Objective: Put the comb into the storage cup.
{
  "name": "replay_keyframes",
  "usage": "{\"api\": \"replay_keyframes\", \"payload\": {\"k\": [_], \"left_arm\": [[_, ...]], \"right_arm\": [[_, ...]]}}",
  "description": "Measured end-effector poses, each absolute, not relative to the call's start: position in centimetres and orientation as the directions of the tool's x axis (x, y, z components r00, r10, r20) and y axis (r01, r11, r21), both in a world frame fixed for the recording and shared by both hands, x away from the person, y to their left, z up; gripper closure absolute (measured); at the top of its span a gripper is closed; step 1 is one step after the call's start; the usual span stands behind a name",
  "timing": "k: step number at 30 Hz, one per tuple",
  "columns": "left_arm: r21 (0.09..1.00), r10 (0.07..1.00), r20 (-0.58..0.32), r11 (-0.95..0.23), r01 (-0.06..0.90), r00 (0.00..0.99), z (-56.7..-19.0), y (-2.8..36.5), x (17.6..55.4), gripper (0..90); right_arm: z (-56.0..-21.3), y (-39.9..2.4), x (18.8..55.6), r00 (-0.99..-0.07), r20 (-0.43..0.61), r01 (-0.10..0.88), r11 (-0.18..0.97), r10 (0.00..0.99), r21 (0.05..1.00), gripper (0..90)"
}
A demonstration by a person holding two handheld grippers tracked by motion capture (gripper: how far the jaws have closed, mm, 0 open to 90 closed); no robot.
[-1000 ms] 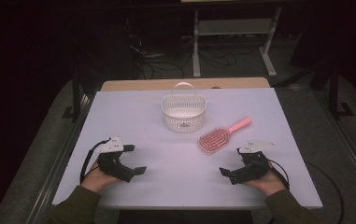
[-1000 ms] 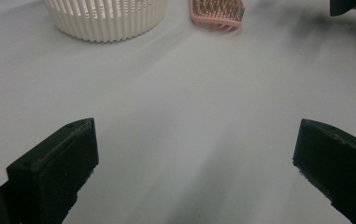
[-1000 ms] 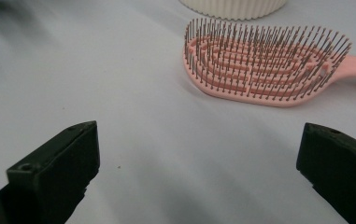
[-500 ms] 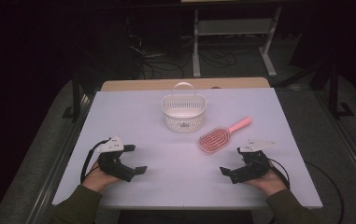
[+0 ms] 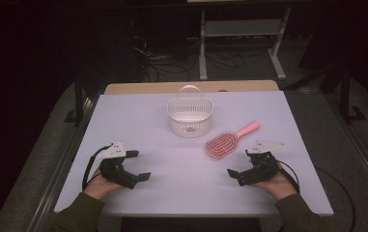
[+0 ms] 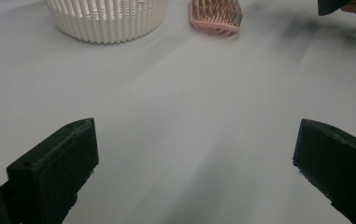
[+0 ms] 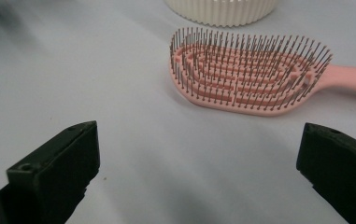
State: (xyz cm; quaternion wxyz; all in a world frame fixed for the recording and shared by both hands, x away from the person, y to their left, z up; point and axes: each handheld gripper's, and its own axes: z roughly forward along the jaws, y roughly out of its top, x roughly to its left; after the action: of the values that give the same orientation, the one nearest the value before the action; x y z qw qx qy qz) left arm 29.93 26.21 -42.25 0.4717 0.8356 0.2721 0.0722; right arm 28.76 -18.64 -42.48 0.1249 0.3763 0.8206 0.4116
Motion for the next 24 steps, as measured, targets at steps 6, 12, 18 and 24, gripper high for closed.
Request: {"api": "replay_keyframes", "payload": {"k": [6,12,18,24], "left_arm": [[0.83,0.524,-0.138,-0.402,0.387,0.84,-42.33,26.08,29.97,0.2],[0.825,0.519,-0.138,-0.411,0.388,0.843,-42.45,26.03,29.97,0.2],[0.827,0.518,-0.145,-0.405,0.391,0.843,-42.46,26.15,29.98,0.2],[0.825,0.516,-0.147,-0.407,0.392,0.844,-42.48,26.06,29.98,0.2]], "right_arm": [[-42.28,-18.88,29.07,-0.684,0.104,0.511,0.373,0.722,0.774,0.0],[-42.13,-19.08,29.27,-0.682,0.107,0.511,0.367,0.724,0.777,0.0],[-42.08,-19.08,29.64,-0.673,0.106,0.519,0.365,0.732,0.773,0.0],[-41.91,-19.24,29.79,-0.669,0.108,0.52,0.36,0.735,0.775,0.0]]}}
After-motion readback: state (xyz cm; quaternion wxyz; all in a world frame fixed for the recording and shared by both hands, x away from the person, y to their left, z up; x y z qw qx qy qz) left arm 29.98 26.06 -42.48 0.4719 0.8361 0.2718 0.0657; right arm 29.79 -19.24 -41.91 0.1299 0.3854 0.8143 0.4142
